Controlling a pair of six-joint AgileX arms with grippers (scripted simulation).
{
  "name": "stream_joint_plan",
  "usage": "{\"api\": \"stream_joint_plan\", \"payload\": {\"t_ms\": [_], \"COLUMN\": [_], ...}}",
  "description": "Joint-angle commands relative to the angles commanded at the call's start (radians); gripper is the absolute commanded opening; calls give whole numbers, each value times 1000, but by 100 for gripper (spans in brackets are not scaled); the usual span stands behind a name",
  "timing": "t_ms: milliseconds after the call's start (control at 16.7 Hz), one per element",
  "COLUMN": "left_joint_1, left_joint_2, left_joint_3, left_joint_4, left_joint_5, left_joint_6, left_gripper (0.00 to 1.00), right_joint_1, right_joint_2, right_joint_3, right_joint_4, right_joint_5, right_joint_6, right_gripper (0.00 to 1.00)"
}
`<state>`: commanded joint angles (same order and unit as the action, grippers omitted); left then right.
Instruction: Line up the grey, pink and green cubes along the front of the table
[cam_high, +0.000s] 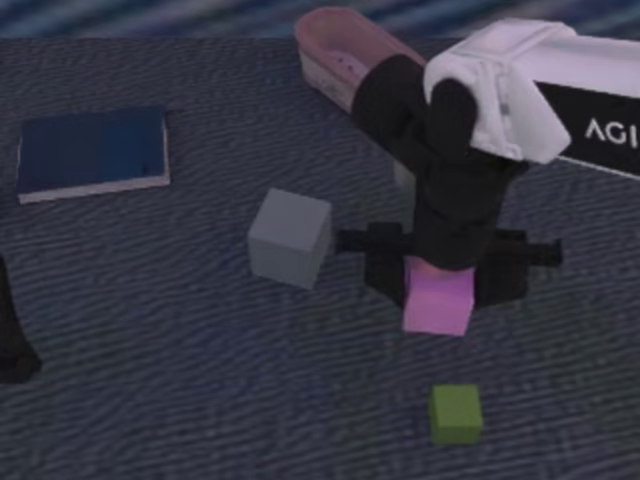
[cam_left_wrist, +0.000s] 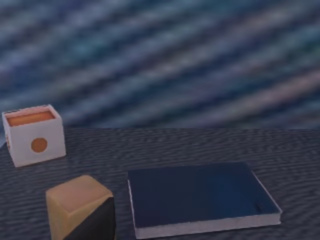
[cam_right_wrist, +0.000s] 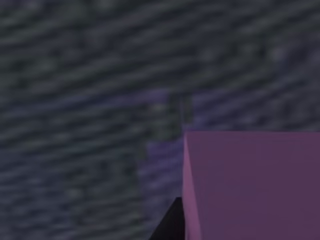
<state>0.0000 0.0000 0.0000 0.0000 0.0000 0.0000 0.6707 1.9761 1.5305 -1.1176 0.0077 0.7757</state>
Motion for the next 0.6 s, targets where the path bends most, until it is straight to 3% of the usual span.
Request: {"api": "stream_joint_plan", "payload": {"t_ms": [180,300,600], "left_joint_1": [0,0,0], "left_joint_2": [0,0,0], "left_joint_3": [0,0,0], "left_joint_4": [0,0,0], "left_joint_5": [0,0,0], "left_joint_6": [0,0,0], "left_gripper": [100,100,100], "right_joint_1": [164,223,235], "right_joint_2": [-42,-68,-73], "right_joint_3": [-35,-53,-55], "right_joint_4": [-12,-12,-10], "right_joint_5": [1,2,2], "right_joint_6": [84,121,132], "right_gripper": [0,0,0]}}
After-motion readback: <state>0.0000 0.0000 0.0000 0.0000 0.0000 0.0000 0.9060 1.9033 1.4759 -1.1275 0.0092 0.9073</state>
